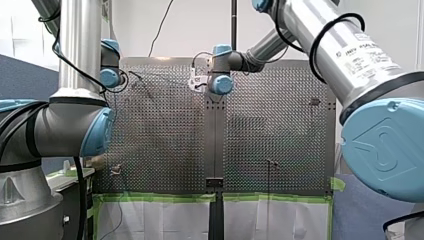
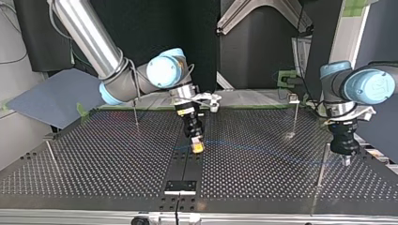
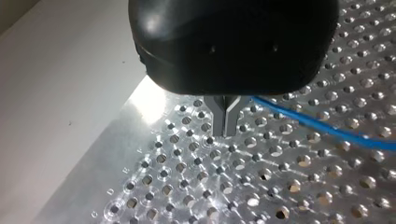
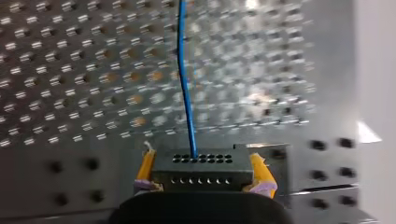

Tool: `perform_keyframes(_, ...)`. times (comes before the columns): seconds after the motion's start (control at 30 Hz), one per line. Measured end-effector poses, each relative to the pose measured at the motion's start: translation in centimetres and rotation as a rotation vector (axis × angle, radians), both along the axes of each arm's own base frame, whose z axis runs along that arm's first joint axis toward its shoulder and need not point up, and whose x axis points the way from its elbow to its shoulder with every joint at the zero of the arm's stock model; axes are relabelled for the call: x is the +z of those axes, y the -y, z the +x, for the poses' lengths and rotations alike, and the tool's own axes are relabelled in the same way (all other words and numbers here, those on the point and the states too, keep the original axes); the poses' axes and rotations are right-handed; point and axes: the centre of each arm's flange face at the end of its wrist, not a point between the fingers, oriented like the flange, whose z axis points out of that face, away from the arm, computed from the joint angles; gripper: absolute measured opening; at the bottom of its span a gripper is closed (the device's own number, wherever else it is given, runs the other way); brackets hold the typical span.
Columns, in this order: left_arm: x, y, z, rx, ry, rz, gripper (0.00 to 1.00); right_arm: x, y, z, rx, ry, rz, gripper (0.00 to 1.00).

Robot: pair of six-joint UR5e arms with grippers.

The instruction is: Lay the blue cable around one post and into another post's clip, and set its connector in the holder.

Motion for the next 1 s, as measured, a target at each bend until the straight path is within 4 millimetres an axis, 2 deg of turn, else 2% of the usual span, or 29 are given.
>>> perform_keyframes(0.23, -2.2, 0.3, 0.6, -0.012, -0.038, -0.014, 0.00, -2.6, 0.8, -0.5, -0.015, -0.039, 0.038, 0.00)
perform_keyframes(0.47, -2.7, 1.0, 0.7, -0.027, -0.042, -0.014, 0.00, -4.0, 1.4, -1.3, -0.029, -0.057, 0.054, 0.00)
perform_keyframes(1.0, -2.8, 1.6, 0.6, -0.037, -0.042, -0.017, 0.00, -5.0, 1.7, -2.0, -0.038, -0.076, 0.069, 0.00)
